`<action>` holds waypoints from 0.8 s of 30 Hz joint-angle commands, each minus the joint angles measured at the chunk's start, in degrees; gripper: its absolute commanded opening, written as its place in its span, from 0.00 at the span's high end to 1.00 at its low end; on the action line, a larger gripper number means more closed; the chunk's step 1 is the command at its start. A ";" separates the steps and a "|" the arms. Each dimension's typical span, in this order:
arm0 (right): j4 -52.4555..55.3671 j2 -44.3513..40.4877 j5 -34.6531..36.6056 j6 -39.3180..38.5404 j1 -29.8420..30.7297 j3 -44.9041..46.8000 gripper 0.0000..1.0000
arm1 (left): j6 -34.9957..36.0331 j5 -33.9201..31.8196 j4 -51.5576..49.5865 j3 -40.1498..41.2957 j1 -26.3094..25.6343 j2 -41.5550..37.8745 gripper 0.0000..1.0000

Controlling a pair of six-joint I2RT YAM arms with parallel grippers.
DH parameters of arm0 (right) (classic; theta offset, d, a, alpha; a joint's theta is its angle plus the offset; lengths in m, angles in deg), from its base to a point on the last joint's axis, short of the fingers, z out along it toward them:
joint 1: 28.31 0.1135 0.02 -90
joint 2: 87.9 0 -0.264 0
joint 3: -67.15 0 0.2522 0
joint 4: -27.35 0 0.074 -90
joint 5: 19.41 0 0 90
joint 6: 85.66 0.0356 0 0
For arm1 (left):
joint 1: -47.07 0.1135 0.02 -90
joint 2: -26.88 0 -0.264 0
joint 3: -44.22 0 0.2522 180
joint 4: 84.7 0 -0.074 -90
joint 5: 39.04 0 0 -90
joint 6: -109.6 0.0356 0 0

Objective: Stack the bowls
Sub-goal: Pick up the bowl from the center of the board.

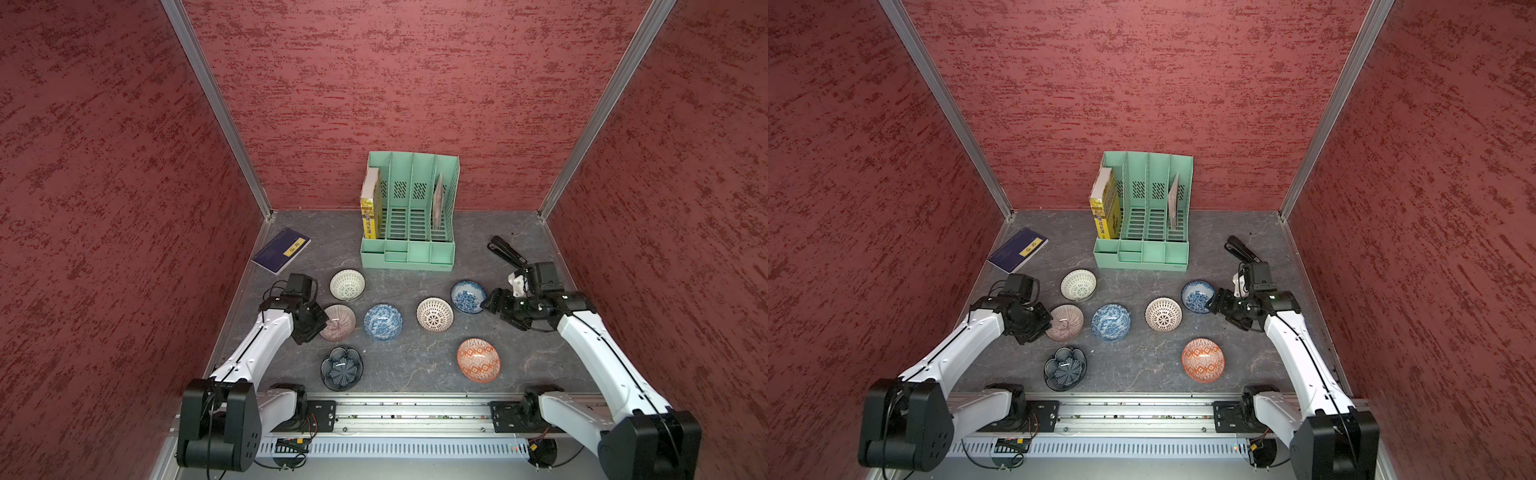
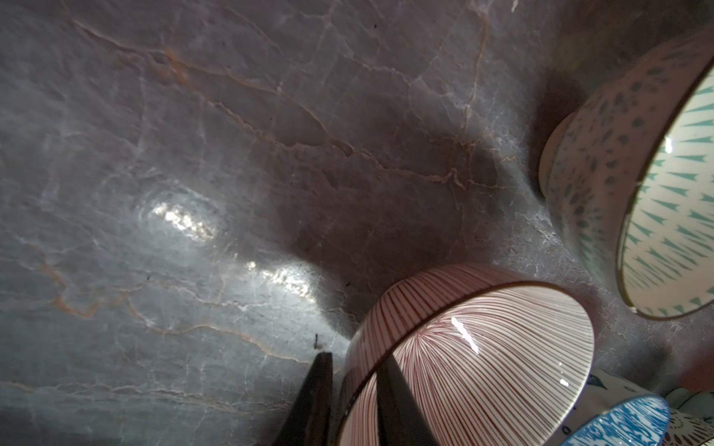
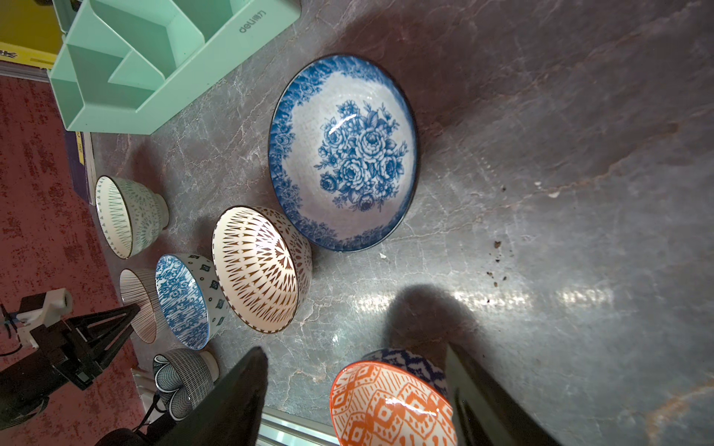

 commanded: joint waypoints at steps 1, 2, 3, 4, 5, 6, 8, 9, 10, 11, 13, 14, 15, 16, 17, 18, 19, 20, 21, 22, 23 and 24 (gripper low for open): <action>0.68 -1.25 -0.32 -0.21 0.51 -1.77 0.25 | 1.59 -0.10 1.30 -1.07 -0.19 0.16 0.81; 0.72 -1.27 -0.29 -0.24 0.54 -1.78 0.25 | 1.66 0.01 1.35 -1.02 -0.19 0.11 0.83; 0.77 -1.35 -0.39 -0.31 0.55 -1.82 0.25 | 1.68 0.01 1.36 -1.01 -0.18 0.16 0.85; 1.00 -1.36 -0.47 -0.48 0.54 -1.93 0.25 | 1.69 0.05 1.32 -0.93 -0.18 0.23 0.89; 1.25 -1.44 -0.23 -0.74 0.54 -2.22 0.25 | 1.71 0.10 1.16 -0.92 -0.25 0.25 0.93; 1.55 -1.63 0.11 -0.92 0.53 -2.59 0.25 | 1.75 0.21 0.99 -0.96 -0.19 0.36 0.94; 1.35 -2.03 0.31 -0.88 0.57 -3.03 0.25 | 1.74 0.51 0.62 -1.00 -0.18 0.28 0.97; 1.18 -2.01 0.05 -0.82 0.52 -3.15 0.25 | 1.70 0.63 0.38 -1.07 -0.23 0.07 0.98; 1.23 -1.87 -0.19 -0.78 0.56 -3.37 0.25 | 1.53 0.60 0.08 -1.13 -0.22 -0.11 0.98; 1.37 -1.54 -0.43 -0.76 0.58 -3.52 0.25 | 1.47 0.86 -0.24 -1.18 -0.25 -0.50 0.99; 1.66 -1.13 -1.00 -0.77 0.46 -3.71 0.25 | 1.19 1.59 -0.90 -1.25 -0.42 -1.70 1.00; 1.75 -1.10 -1.18 -0.75 0.49 -3.75 0.25 | 0.96 2.18 -1.41 -1.45 -0.67 -2.41 1.00; 1.85 -1.16 -1.32 -0.69 0.55 -3.76 0.25 | 0.61 2.63 -2.45 -1.87 -0.91 -2.74 1.00; 1.94 -1.30 -1.34 -0.66 0.58 -3.84 0.25 | 0.35 2.87 -3.66 -2.40 -1.42 -3.68 1.00; 2.07 -1.54 -1.34 -0.66 0.54 -3.86 0.25 | 0.22 3.10 -4.96 -3.05 -1.74 -4.42 1.00; 2.17 -1.76 -1.40 -0.62 0.55 -3.99 0.25 | 0.14 3.32 -6.28 -3.82 -2.19 -5.48 1.00; 2.35 -1.87 -1.37 -0.58 0.53 -4.19 0.25 | 0.16 3.40 -7.89 -4.81 -2.49 -6.28 1.00; 2.51 -1.88 -1.46 -0.62 0.54 -4.37 0.25 | 0.30 3.42 -9.38 -5.86 -2.69 -7.35 1.00; 2.75 -1.84 -1.70 -0.53 0.56 -4.67 0.25 | 0.47 3.41 -11.11 -6.92 -2.85 -8.59 1.00; 2.94 -1.74 -2.02 -0.49 0.56 -5.05 0.25 | 0.62 3.58 -12.65 -8.08 -2.88 -9.74 1.00; 3.25 -1.59 -2.34 -0.42 0.53 -5.48 0.25 | 0.88 3.69 -14.08 -9.24 -2.90 -10.78 1.00; 3.59 -1.42 -2.75 -0.41 0.59 -6.03 0.25 | 1.36 3.83 -15.29 -10.58 -2.95 -11.84 1.00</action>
